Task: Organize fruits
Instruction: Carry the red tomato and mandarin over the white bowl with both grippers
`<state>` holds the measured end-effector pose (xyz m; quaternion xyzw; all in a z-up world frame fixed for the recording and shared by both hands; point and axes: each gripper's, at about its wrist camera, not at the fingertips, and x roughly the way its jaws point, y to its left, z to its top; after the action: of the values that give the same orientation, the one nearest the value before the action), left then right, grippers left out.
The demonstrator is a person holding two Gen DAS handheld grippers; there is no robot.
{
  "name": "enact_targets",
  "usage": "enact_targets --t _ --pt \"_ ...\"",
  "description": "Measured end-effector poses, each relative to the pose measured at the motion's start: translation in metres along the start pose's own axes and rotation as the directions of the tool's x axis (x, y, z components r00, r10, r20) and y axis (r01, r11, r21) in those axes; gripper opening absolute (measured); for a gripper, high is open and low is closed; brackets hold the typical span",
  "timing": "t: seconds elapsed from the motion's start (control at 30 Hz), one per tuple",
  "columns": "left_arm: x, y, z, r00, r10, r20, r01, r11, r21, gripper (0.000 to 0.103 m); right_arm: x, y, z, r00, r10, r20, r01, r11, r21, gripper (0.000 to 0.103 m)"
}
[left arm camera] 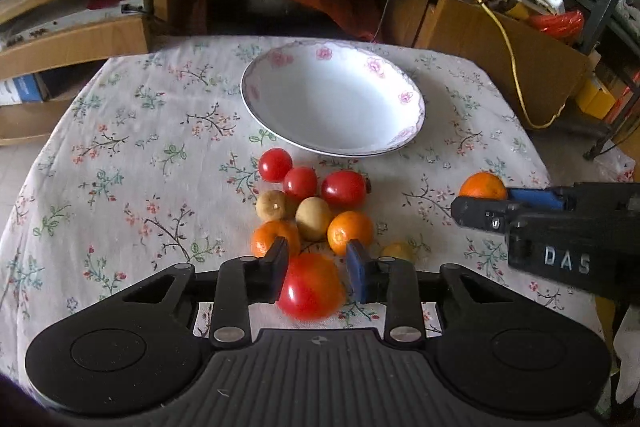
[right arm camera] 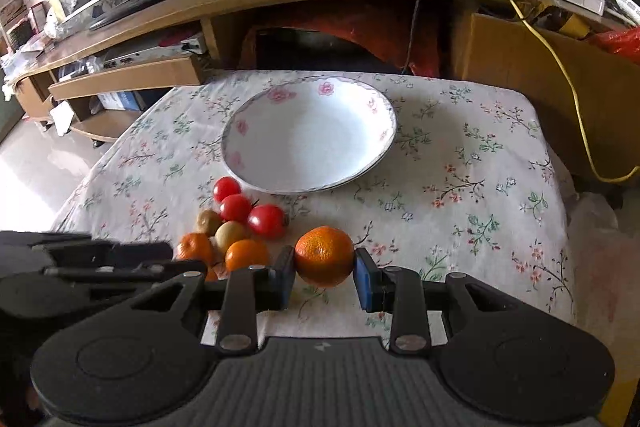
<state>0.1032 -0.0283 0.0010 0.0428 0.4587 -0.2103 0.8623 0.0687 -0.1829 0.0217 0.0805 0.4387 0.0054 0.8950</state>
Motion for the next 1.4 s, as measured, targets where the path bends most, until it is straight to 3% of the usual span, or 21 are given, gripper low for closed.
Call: enact_targets --t 0.2,0.37,0.5,0.67,1.1,1.4 --pt "0.016 -0.003 -0.011 0.999 0.007 -0.044 -0.005 0.999 0.043 0.054 0.005 -0.002 0.0 1.0 0.013 -0.015 -0.013 1.0 0.011 0.033" --pt "0.032 -0.007 -0.013 0.997 0.044 -0.07 -0.039 0.997 0.063 0.053 0.006 -0.001 -0.003 1.0 0.017 -0.026 -0.017 1.0 0.002 0.033" --pt "0.034 -0.003 -0.011 0.997 0.048 -0.053 -0.046 0.998 0.039 0.052 0.007 -0.002 -0.004 0.999 0.019 -0.028 -0.019 1.0 0.005 0.033" --pt "0.03 -0.009 -0.017 0.996 0.069 -0.05 -0.065 0.995 0.079 0.051 0.007 0.0 -0.004 0.999 0.024 -0.026 -0.024 1.0 -0.001 0.033" --pt "0.01 0.0 -0.005 1.0 -0.006 -0.015 0.006 1.0 -0.016 0.051 0.002 -0.003 0.0 1.0 0.029 0.001 -0.029 1.0 0.013 0.033" --pt "0.005 -0.003 0.028 0.998 -0.026 0.058 0.028 0.999 -0.033 0.051 0.015 -0.004 0.022 0.999 0.031 0.021 -0.031 0.999 0.008 0.033"
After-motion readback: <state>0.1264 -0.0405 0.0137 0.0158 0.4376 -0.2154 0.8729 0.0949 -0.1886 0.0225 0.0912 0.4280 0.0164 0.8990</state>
